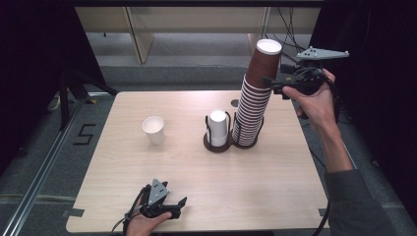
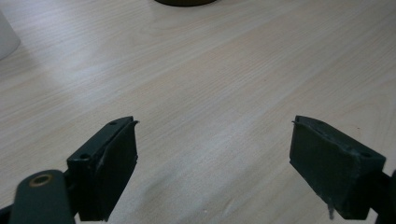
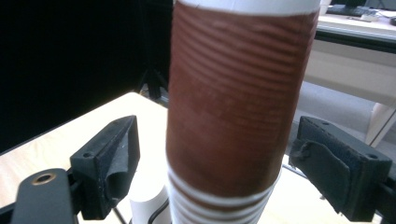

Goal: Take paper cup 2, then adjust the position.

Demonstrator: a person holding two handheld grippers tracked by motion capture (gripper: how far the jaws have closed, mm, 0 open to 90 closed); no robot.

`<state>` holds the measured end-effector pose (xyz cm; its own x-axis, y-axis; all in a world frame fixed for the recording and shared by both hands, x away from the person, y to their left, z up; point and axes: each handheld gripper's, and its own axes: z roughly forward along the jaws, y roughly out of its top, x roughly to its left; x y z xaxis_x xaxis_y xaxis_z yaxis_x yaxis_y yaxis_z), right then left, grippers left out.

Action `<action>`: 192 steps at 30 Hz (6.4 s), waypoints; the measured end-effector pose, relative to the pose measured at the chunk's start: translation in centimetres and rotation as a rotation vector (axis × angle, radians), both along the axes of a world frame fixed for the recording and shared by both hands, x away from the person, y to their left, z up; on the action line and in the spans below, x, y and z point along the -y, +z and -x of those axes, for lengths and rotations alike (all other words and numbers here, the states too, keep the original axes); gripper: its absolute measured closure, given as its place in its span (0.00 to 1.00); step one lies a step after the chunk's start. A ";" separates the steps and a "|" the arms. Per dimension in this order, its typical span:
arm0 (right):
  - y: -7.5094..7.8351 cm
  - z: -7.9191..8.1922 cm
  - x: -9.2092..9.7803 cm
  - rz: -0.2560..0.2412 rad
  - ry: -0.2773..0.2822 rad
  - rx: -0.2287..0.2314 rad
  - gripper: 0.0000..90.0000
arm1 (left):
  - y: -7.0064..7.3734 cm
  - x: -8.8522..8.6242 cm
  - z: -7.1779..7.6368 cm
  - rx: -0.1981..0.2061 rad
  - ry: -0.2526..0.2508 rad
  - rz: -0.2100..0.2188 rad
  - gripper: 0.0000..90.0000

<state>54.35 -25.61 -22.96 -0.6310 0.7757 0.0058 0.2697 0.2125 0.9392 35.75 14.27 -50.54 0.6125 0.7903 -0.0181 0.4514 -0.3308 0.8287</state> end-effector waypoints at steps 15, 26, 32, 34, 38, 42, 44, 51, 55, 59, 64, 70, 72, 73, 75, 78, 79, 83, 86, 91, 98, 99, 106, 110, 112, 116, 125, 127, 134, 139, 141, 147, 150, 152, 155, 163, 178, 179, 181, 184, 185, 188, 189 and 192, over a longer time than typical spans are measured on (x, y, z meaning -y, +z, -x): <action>0.4 -3.2 -1.9 -0.028 -0.030 -0.014 0.17 | 0.0 0.0 0.0 -0.002 -0.006 0.002 0.16; 0.6 -3.6 -2.2 -0.043 -0.039 -0.014 0.18 | 0.0 0.0 0.0 -0.004 -0.010 -0.011 0.16; 2.4 -3.3 -2.1 -0.067 -0.045 0.018 0.19 | 0.0 0.1 0.0 -0.008 -0.014 -0.005 0.16; 2.9 -3.2 -2.1 -0.055 -0.047 0.029 0.19 | -0.1 0.2 0.0 -0.009 -0.014 -0.002 0.16; 4.0 -2.9 -2.0 -0.064 -0.052 0.042 0.19 | -0.2 0.2 0.0 -0.014 -0.017 -0.003 0.16; 5.0 -2.7 -1.9 -0.089 -0.054 0.053 0.19 | -0.3 0.3 -0.1 -0.013 -0.021 0.004 0.16; 5.5 -2.6 -1.9 -0.097 -0.048 0.065 0.19 | -0.2 0.2 -0.1 -0.016 -0.025 -0.007 0.16; 6.8 -2.1 -1.3 -0.137 -0.052 0.090 0.19 | -0.3 0.2 -0.1 -0.020 -0.027 -0.008 0.16; 7.4 -1.6 -0.9 -0.149 -0.053 0.100 0.19 | -0.3 0.2 -0.1 -0.023 -0.031 -0.014 0.16; 7.9 -0.9 -0.4 -0.145 -0.052 0.114 0.19 | -0.3 0.2 -0.2 -0.022 -0.031 -0.014 0.16; 8.4 -0.2 0.6 -0.149 -0.065 0.126 0.19 | -0.3 0.2 -0.2 -0.021 -0.030 -0.014 0.16; 8.4 1.4 2.1 -0.126 -0.085 0.140 0.19 | -0.3 0.1 -0.2 -0.021 -0.031 -0.013 0.16; 8.1 1.9 2.5 -0.115 -0.080 0.142 0.19 | -0.3 0.2 -0.3 -0.021 -0.029 -0.007 0.16; 7.9 2.3 2.8 -0.111 -0.082 0.138 0.19 | -0.3 0.2 -0.2 -0.026 -0.029 -0.011 0.16; 7.4 2.9 3.3 -0.104 -0.079 0.127 0.19 | -0.3 0.2 -0.3 -0.025 -0.029 -0.010 0.16; 6.6 3.8 4.0 -0.091 -0.087 0.130 0.19 | -0.3 0.2 -0.2 -0.026 -0.029 -0.012 0.16; 6.3 4.2 4.3 -0.099 -0.087 0.125 0.19 | -0.2 0.1 -0.3 -0.028 -0.032 -0.018 0.16; 5.1 5.8 5.0 -0.099 -0.083 0.115 0.19 | -0.2 0.2 -0.3 -0.017 -0.020 0.005 0.16; 3.9 6.8 5.2 -0.082 -0.075 0.103 0.19 | -0.2 0.3 -0.3 -0.016 -0.012 0.005 0.16; 1.0 8.3 4.8 -0.040 -0.037 0.085 0.19 | -0.3 0.4 -0.3 -0.013 -0.023 0.011 0.16; -2.8 9.2 3.7 -0.017 0.013 0.032 0.19 | -0.2 0.5 -0.5 -0.009 -0.026 0.020 0.16; -3.4 9.3 3.6 -0.012 0.023 0.029 0.19 | -0.2 0.5 -0.5 -0.007 -0.026 0.020 0.16; -7.7 10.0 1.5 -0.023 0.091 -0.021 0.19 | -0.1 0.3 -0.5 0.007 -0.023 0.027 0.16; -10.2 10.1 0.0 -0.021 0.129 -0.040 0.19 | -0.1 0.4 -0.4 0.012 -0.016 0.025 0.16; -11.0 10.1 -0.8 -0.029 0.154 -0.058 0.19 | -0.2 0.4 -0.5 0.012 -0.023 0.030 0.16; -12.4 10.0 -2.2 -0.036 0.189 -0.074 0.19 | -0.2 0.5 -0.5 0.015 -0.030 0.034 0.16; -14.7 10.4 -4.9 -0.022 0.260 -0.086 0.19 | -0.2 0.5 -0.5 0.026 -0.028 0.059 0.16; -15.2 10.4 -5.3 -0.023 0.278 -0.094 0.19 | -0.2 0.5 -0.5 0.026 -0.039 0.056 0.16; -17.0 10.5 -6.7 -0.029 0.322 -0.138 0.19 | 0.0 0.4 -0.4 0.037 -0.037 0.073 0.16; -18.1 10.9 -7.9 -0.007 0.328 -0.176 0.19 | 0.2 0.3 -0.2 0.046 -0.041 0.078 0.16; -18.5 10.9 -8.3 0.005 0.350 -0.164 0.19 | 0.2 0.3 -0.2 0.056 -0.051 0.103 0.16; -19.2 11.2 -9.8 0.016 0.383 -0.164 0.19 | 0.4 0.6 0.1 0.078 -0.095 0.170 0.16; -19.4 11.3 -10.6 0.005 0.415 -0.178 0.19 | 0.6 1.0 0.4 0.090 -0.115 0.201 0.16; -19.5 11.4 -11.0 0.019 0.414 -0.172 0.19 | 0.6 1.2 0.4 0.091 -0.137 0.233 0.16; -19.8 11.5 -11.8 0.010 0.431 -0.170 0.19 | 0.6 1.7 0.4 0.094 -0.157 0.269 0.16; -20.1 11.8 -13.1 -0.008 0.449 -0.204 0.19 | 0.7 2.1 0.4 0.086 -0.168 0.282 0.16; -21.0 12.3 -15.5 -0.007 0.514 -0.193 0.19 | 0.6 2.6 0.4 0.097 -0.190 0.305 0.16; -21.0 12.3 -15.6 -0.009 0.517 -0.196 0.19 | 0.6 2.6 0.5 0.096 -0.191 0.305 0.16; -21.1 12.4 -15.9 -0.023 0.526 -0.179 0.19 | 0.6 2.7 0.5 0.098 -0.183 0.301 0.14; -21.1 12.7 -16.2 -0.033 0.525 -0.201 0.19 | 0.6 2.6 0.4 0.092 -0.171 0.287 0.09; -21.1 12.7 -16.3 -0.033 0.530 -0.192 0.19 | 0.6 2.6 0.4 0.092 -0.170 0.293 0.07; -21.1 12.9 -16.6 -0.054 0.535 -0.190 0.20 | 0.5 2.7 0.3 0.095 -0.175 0.304 0.04; -21.2 12.9 -16.9 -0.073 0.556 -0.191 0.19 | 0.4 2.7 0.3 0.096 -0.174 0.304 0.03; -21.2 13.2 -17.1 -0.089 0.562 -0.207 0.19 | 0.5 2.7 0.3 0.097 -0.172 0.298 0.01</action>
